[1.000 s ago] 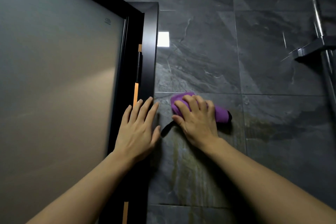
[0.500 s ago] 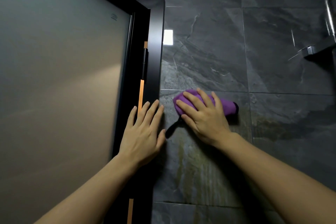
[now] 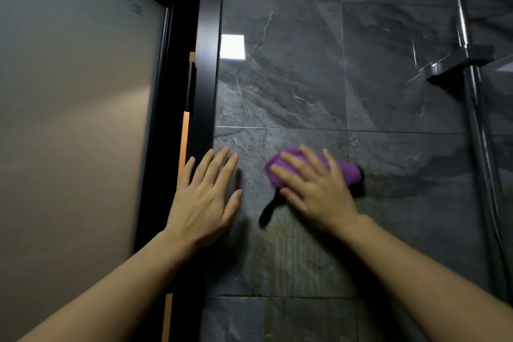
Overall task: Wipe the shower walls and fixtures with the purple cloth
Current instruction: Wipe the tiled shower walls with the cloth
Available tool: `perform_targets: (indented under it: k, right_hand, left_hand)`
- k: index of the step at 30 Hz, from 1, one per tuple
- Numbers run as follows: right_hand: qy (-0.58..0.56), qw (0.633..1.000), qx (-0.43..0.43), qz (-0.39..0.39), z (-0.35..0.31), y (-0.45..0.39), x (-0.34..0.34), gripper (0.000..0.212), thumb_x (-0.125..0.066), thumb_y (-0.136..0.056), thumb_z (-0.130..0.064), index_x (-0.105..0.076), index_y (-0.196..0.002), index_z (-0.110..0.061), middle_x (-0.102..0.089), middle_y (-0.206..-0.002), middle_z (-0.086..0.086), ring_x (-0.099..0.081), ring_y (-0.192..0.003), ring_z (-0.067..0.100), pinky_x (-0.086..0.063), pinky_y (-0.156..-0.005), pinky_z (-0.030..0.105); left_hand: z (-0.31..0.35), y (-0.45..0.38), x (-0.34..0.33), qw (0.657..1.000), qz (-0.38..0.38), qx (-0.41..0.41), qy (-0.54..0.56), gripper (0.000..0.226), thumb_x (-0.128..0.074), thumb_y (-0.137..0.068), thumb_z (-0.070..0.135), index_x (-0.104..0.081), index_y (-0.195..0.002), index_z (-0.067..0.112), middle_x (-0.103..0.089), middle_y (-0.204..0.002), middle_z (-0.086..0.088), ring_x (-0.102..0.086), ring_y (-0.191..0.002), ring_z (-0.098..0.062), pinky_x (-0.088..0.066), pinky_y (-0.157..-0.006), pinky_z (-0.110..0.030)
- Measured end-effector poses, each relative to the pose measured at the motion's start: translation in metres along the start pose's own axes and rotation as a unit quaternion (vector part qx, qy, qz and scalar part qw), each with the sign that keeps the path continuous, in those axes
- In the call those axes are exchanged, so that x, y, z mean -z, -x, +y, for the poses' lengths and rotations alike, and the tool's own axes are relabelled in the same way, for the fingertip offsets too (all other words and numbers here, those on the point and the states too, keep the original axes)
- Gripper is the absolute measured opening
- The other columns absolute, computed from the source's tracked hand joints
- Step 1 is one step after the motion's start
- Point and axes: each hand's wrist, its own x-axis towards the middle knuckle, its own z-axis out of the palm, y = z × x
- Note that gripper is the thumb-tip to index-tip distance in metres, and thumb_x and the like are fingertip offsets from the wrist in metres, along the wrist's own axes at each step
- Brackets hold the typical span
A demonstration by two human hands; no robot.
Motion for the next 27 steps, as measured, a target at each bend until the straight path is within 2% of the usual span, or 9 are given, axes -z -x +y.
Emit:
perform_targets:
  k: [3, 7, 12, 16, 20, 23, 25, 27]
  right_hand:
    - [-0.011, 0.994, -0.106, 0.003, 0.032, -0.02, 0.009, 0.05, -0.037, -0.095, -0.051, -0.048, -0.14, -0.034, -0.047, -0.148, -0.003, -0.034, -0.14, 0.029, -0.024, -0.111, 0.061]
    - [-0.015, 0.988, -0.153, 0.023, 0.014, -0.023, 0.008, 0.05, -0.036, -0.095, -0.05, -0.048, -0.141, -0.032, -0.046, -0.149, -0.002, -0.033, -0.142, 0.03, -0.021, -0.112, 0.06]
    - [-0.01, 1.0, -0.017, 0.016, -0.031, 0.011, -0.002, 0.048, -0.045, -0.095, -0.048, -0.049, -0.141, -0.035, -0.045, -0.151, -0.003, -0.036, -0.142, 0.029, -0.023, -0.112, 0.057]
    - [-0.006, 1.0, 0.016, -0.013, 0.004, 0.042, 0.006, 0.047, -0.045, -0.094, -0.049, -0.05, -0.14, -0.036, -0.044, -0.151, -0.005, -0.037, -0.142, 0.027, -0.024, -0.112, 0.057]
    - [-0.003, 0.995, -0.095, -0.041, 0.067, 0.056, 0.016, 0.051, -0.04, -0.093, -0.051, -0.043, -0.142, -0.038, -0.043, -0.152, -0.004, -0.032, -0.143, 0.028, -0.025, -0.112, 0.059]
    - [-0.017, 0.979, -0.197, -0.044, 0.111, 0.055, 0.025, 0.055, -0.032, -0.093, -0.054, -0.039, -0.144, -0.036, -0.037, -0.155, -0.003, -0.023, -0.146, 0.026, -0.018, -0.115, 0.057]
    - [-0.026, 0.969, -0.244, -0.04, 0.121, 0.052, 0.028, 0.057, -0.026, -0.094, -0.055, -0.038, -0.146, -0.036, -0.032, -0.157, -0.003, -0.018, -0.148, 0.025, -0.011, -0.116, 0.054]
    - [-0.025, 0.963, -0.267, -0.021, 0.114, 0.05, 0.027, 0.057, -0.025, -0.094, -0.054, -0.038, -0.147, -0.035, -0.032, -0.157, -0.002, -0.019, -0.147, 0.025, -0.01, -0.116, 0.053]
  left_hand:
    - [0.006, -0.001, 0.001, 1.0, -0.003, -0.006, -0.004, 0.065, -0.032, -0.094, 0.048, -0.037, -0.151, 0.016, -0.036, -0.157, -0.007, -0.034, -0.145, -0.028, -0.025, -0.115, -0.051]
    - [0.015, -0.004, 0.002, 1.0, -0.02, -0.007, 0.001, 0.065, -0.03, -0.095, 0.049, -0.035, -0.152, 0.018, -0.033, -0.159, -0.007, -0.03, -0.146, -0.028, -0.026, -0.117, -0.052]
    - [0.028, -0.012, 0.001, 0.999, -0.035, 0.001, -0.003, 0.065, -0.029, -0.094, 0.051, -0.034, -0.152, 0.02, -0.033, -0.159, -0.007, -0.031, -0.146, -0.028, -0.026, -0.116, -0.052]
    - [0.055, -0.018, -0.001, 0.999, -0.043, -0.007, 0.016, 0.065, -0.027, -0.095, 0.053, -0.032, -0.153, 0.023, -0.03, -0.16, -0.006, -0.029, -0.147, -0.029, -0.023, -0.117, -0.052]
    - [0.072, -0.021, -0.002, 0.998, -0.053, -0.008, 0.014, 0.065, -0.025, -0.095, 0.053, -0.034, -0.152, 0.023, -0.031, -0.16, -0.007, -0.031, -0.146, -0.031, -0.026, -0.115, -0.053]
    - [0.08, -0.022, -0.004, 0.998, -0.068, -0.013, 0.01, 0.065, -0.025, -0.095, 0.054, -0.034, -0.152, 0.024, -0.031, -0.16, -0.008, -0.031, -0.145, -0.032, -0.028, -0.114, -0.054]
    - [0.085, -0.024, -0.004, 0.997, -0.073, -0.016, 0.009, 0.066, -0.025, -0.095, 0.055, -0.032, -0.153, 0.025, -0.03, -0.16, -0.008, -0.031, -0.146, -0.032, -0.028, -0.114, -0.054]
    - [0.091, -0.028, -0.003, 0.997, -0.076, -0.014, 0.01, 0.066, -0.024, -0.095, 0.056, -0.029, -0.154, 0.026, -0.028, -0.161, -0.007, -0.03, -0.146, -0.032, -0.028, -0.115, -0.054]
